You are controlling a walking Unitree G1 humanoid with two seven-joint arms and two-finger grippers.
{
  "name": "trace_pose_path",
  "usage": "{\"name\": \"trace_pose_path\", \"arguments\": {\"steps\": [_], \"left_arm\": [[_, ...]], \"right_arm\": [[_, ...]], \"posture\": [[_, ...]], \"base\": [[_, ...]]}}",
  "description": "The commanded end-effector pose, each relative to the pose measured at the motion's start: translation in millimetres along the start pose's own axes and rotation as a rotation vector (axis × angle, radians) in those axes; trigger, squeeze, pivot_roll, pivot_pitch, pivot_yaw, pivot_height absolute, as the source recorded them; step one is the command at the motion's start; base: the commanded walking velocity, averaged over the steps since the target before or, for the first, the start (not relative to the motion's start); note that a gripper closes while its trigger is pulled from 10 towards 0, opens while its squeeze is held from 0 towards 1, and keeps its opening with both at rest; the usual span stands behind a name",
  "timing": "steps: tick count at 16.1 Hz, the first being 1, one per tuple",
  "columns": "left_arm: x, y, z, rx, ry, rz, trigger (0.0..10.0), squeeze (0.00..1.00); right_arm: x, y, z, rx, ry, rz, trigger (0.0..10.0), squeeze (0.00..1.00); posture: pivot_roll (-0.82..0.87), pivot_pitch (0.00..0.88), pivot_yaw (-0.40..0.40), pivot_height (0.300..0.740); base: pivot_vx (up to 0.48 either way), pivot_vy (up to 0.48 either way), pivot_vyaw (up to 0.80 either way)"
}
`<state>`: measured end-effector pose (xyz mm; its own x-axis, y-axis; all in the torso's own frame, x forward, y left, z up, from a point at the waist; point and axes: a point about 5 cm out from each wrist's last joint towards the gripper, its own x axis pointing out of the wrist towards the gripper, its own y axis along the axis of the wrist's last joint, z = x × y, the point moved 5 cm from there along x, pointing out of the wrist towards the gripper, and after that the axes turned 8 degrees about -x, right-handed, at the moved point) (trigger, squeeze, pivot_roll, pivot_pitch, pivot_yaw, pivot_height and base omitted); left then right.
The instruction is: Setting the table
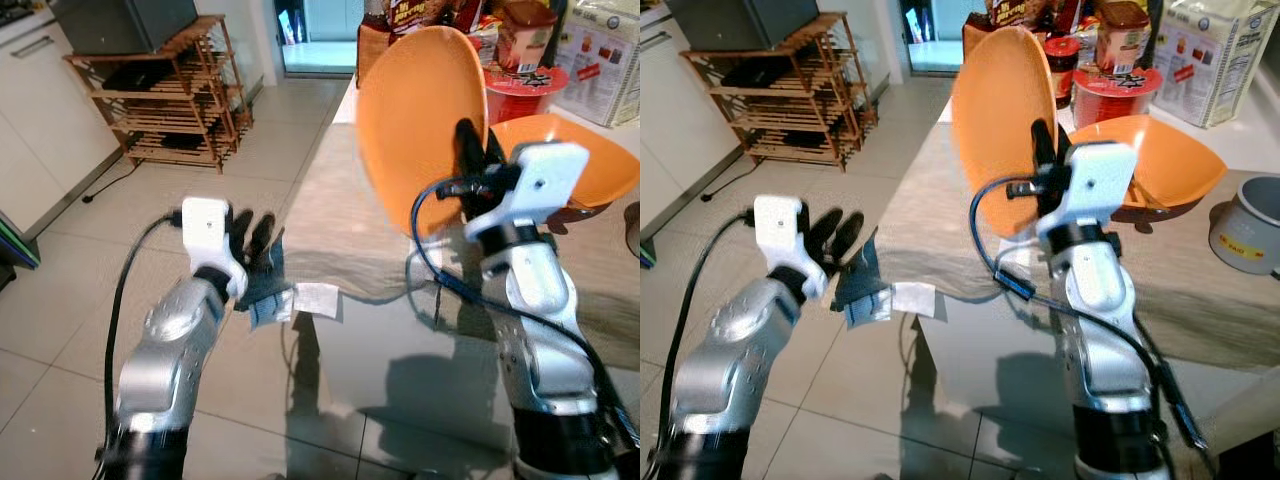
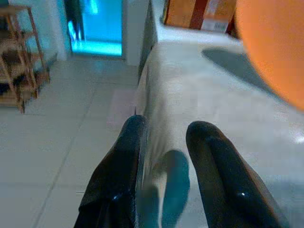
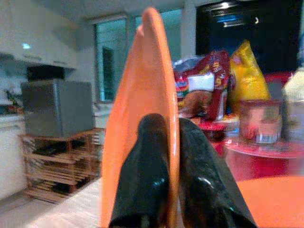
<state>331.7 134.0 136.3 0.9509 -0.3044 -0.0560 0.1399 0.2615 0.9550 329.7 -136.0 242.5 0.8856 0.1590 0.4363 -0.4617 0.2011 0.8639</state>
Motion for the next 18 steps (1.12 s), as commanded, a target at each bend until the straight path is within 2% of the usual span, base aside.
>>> {"name": "trace_pose_path", "arguments": {"steps": [1, 4, 6, 9, 16, 18], "left_arm": [[-3.0, 4.6, -7.7, 0.005, 0.014, 0.021, 10.0, 0.0], [0.2, 7.2, -4.3, 0.029, 0.026, 0.03, 10.0, 0.0], [1.5, 7.4, -2.4, 0.012, 0.021, 0.034, 10.0, 0.0], [4.5, 10.4, 0.0, -0.011, 0.017, 0.053, 10.0, 0.0], [9.8, 12.2, -2.7, -0.007, 0.021, 0.056, 10.0, 0.0], [10.4, 13.1, -3.6, -0.005, 0.023, 0.061, 10.0, 0.0]], "right_arm": [[-0.4, 10.4, -6.9, -0.043, 0.022, 0.053, 0.0, 0.0], [-4.0, 0.3, -13.4, -0.033, 0.038, 0.025, 0.0, 0.0], [-6.6, -10.2, -14.5, -0.003, 0.036, -0.013, 0.0, 0.0], [-12.0, -24.5, -18.1, 0.025, 0.044, -0.06, 0.0, 0.0], [-16.8, -36.5, -23.7, 0.014, 0.084, -0.096, 0.0, 0.0], [-18.1, -39.3, -25.0, 0.021, 0.087, -0.111, 0.0, 0.0]], "posture": [[-0.13, 0.0, 0.113, 0.735], [-0.13, 0.0, 0.105, 0.735], [-0.12, 0.0, 0.102, 0.735], [-0.13, 0.0, 0.097, 0.735], [-0.13, 0.0, 0.092, 0.735], [-0.13, 0.0, 0.093, 0.735]], "base": [[0.0, 0.0, 0.0], [0.0, 0.0, 0.0], [0.0, 0.0, 0.0], [-0.326, 0.0, 0.0], [-0.384, 0.0, 0.0], [0.0, 0.0, -0.4]]}}
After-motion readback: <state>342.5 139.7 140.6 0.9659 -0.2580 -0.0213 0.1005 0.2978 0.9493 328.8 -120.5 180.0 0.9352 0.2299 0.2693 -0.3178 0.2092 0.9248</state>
